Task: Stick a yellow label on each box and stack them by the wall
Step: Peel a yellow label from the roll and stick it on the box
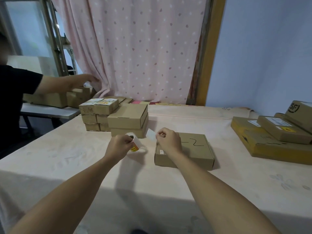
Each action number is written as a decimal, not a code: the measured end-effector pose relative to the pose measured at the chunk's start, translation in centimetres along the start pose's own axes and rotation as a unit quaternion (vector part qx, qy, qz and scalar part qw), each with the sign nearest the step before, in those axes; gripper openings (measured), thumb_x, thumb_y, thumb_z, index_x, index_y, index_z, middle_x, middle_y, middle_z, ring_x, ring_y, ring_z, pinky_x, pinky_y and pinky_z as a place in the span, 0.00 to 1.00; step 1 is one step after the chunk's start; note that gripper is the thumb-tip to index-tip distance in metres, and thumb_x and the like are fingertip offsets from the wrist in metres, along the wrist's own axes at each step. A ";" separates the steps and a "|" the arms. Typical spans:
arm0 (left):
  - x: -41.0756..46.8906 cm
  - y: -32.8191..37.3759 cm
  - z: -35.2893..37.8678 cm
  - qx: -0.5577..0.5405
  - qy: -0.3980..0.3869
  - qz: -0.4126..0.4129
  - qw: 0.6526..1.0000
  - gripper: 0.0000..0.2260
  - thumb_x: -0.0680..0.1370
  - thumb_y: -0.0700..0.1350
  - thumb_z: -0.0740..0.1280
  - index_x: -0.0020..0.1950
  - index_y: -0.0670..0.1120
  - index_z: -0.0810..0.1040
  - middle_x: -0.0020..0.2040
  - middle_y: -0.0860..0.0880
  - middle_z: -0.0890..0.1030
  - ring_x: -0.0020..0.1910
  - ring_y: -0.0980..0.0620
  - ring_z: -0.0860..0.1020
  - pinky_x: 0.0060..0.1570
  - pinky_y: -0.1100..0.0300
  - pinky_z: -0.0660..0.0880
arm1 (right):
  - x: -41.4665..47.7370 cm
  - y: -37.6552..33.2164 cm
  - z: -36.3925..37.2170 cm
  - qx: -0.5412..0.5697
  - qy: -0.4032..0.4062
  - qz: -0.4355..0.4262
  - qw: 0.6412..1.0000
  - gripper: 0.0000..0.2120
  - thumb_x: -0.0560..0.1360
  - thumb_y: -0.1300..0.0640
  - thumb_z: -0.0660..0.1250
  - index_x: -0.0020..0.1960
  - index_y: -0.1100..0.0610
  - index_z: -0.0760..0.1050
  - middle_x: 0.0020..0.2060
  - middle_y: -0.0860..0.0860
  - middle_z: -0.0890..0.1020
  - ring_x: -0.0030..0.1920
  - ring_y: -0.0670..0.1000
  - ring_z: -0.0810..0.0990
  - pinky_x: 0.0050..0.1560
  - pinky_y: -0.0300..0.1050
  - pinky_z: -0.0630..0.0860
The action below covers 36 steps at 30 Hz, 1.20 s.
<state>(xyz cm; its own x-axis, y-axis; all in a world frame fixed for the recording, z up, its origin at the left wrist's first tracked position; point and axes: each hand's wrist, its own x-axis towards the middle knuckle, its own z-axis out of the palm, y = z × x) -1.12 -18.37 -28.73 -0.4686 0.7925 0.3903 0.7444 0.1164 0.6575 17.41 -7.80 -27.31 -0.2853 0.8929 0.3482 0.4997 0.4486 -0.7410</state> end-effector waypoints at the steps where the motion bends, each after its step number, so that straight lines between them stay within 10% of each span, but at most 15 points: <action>1: 0.0 -0.2 0.2 0.024 -0.004 0.009 1.000 0.03 0.74 0.39 0.72 0.42 0.44 0.85 0.34 0.46 0.79 0.36 0.43 0.75 0.33 0.56 0.67 | 0.0 0.2 -0.1 0.027 0.003 0.013 1.000 0.04 0.74 0.54 0.68 0.43 0.51 0.82 0.34 0.44 0.83 0.43 0.50 0.81 0.43 0.45 0.78; 17: -0.2 -1.1 1.5 0.240 -0.070 0.116 0.961 0.05 0.66 0.44 0.65 0.39 0.46 0.80 0.34 0.48 0.80 0.42 0.44 0.72 0.36 0.50 0.74 | 0.4 2.2 -2.1 0.151 0.028 0.073 0.985 0.04 0.74 0.53 0.71 0.44 0.52 0.84 0.40 0.44 0.85 0.44 0.45 0.82 0.41 0.41 0.75; 36: 1.8 10.4 9.1 -0.044 -0.063 0.104 0.992 0.05 0.77 0.45 0.71 0.49 0.50 0.86 0.43 0.55 0.83 0.45 0.55 0.79 0.42 0.62 0.73 | 0.7 6.7 -9.4 0.107 0.016 0.073 0.991 0.09 0.75 0.64 0.70 0.45 0.51 0.82 0.44 0.47 0.84 0.46 0.46 0.81 0.40 0.33 0.75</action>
<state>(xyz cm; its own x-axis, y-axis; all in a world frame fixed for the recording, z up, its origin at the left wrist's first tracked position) 10.10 -10.27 -27.08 -0.2430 0.8629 0.4430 0.7719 -0.1046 0.6271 28.24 -3.84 -26.64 -0.1948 0.9503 0.2430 0.3471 0.2985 -0.8890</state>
